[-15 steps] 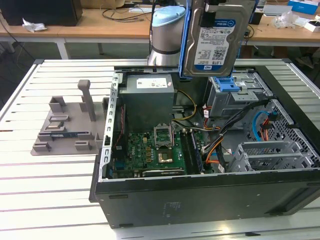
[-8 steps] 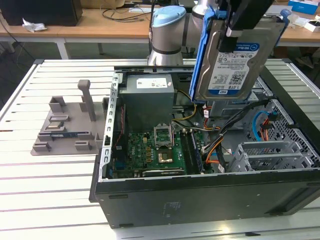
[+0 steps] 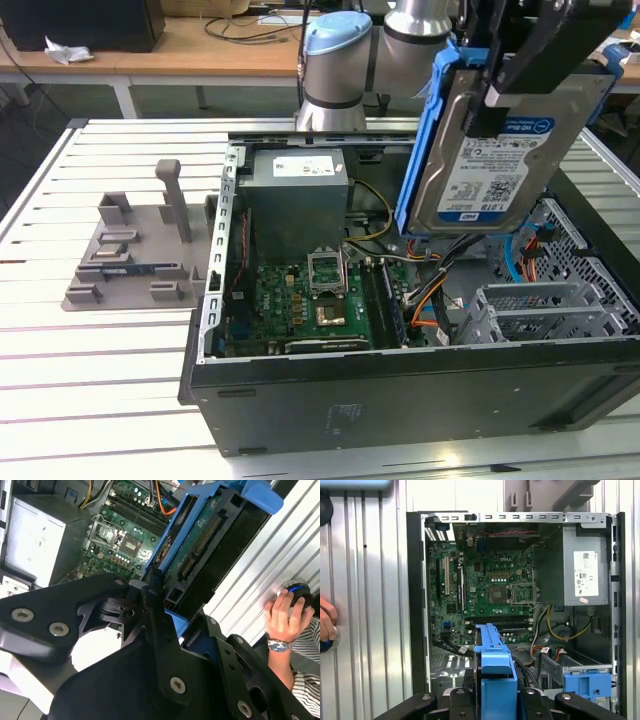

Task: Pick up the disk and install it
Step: 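Pick up the disk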

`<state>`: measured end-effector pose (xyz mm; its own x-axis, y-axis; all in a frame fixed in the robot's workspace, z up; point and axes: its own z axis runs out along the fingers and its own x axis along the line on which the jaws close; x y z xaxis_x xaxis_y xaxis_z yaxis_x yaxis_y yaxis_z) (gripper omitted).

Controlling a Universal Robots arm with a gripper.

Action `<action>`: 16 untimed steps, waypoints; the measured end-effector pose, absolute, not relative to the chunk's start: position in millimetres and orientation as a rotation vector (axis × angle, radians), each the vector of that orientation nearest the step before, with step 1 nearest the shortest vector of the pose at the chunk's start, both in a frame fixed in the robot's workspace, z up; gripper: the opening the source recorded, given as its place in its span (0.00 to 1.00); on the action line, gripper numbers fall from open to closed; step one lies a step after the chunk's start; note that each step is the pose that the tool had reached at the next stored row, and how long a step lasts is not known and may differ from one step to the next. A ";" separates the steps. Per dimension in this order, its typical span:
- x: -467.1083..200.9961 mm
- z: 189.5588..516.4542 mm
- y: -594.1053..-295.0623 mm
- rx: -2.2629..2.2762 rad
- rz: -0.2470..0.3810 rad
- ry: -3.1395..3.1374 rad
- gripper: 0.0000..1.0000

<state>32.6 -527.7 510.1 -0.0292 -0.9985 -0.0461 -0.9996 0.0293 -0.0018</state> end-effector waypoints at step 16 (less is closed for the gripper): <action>103.7 493.1 -546.6 -2.174 0.068 2.239 0.37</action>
<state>103.7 -546.6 493.1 -0.0299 -0.9985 -0.0448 -0.9994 0.0292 0.0172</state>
